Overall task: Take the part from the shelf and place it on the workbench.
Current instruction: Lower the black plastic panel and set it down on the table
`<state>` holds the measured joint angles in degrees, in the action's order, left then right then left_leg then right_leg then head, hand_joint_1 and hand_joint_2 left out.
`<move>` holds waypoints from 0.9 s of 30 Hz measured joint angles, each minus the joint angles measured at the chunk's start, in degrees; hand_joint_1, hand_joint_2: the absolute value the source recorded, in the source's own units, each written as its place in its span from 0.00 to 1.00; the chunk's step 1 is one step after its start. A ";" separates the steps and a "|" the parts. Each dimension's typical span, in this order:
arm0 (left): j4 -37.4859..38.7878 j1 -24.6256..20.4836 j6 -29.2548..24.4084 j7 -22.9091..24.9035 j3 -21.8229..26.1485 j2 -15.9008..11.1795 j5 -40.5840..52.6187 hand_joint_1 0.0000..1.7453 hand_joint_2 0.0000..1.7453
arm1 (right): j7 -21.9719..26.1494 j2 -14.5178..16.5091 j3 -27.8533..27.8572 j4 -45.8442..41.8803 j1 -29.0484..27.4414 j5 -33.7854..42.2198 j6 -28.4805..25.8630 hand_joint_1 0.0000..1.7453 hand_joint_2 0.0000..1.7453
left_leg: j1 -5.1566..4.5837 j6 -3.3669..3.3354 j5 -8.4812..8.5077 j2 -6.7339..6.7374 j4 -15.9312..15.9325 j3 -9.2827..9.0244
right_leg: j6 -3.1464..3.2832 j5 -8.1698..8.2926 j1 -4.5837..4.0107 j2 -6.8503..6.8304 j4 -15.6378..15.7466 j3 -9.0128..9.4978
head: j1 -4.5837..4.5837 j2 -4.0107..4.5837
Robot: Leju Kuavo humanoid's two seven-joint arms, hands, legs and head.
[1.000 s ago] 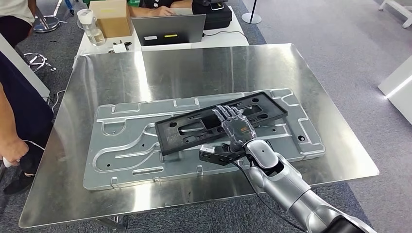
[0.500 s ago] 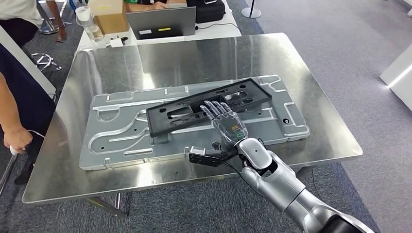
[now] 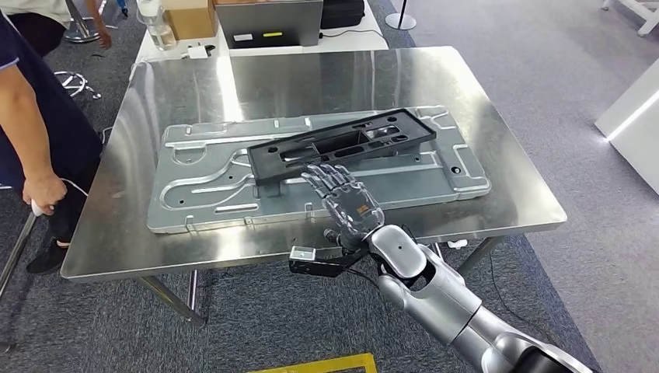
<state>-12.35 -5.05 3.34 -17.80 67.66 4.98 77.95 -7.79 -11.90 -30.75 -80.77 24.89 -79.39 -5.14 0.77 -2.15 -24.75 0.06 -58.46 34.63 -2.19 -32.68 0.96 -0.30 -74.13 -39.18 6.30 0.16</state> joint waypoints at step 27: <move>0.02 0.41 -0.80 -0.06 3.58 0.13 -3.60 0.00 0.00 | 3.75 4.80 -7.62 -10.55 -21.86 10.21 -17.38 0.00 0.00 | 0.15 -0.14 -2.74 0.32 1.35 -4.66 | 0.85 1.61 -0.77 0.18 6.96 -1.18 | -0.03 0.00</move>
<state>-12.33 -4.64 2.54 -17.86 71.24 5.11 74.35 -4.03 -7.10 -38.37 -91.32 3.04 -69.18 -22.52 0.91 -2.30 -27.50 0.38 -57.11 29.97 -1.35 -31.07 0.20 -0.12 -67.17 -40.36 6.27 0.16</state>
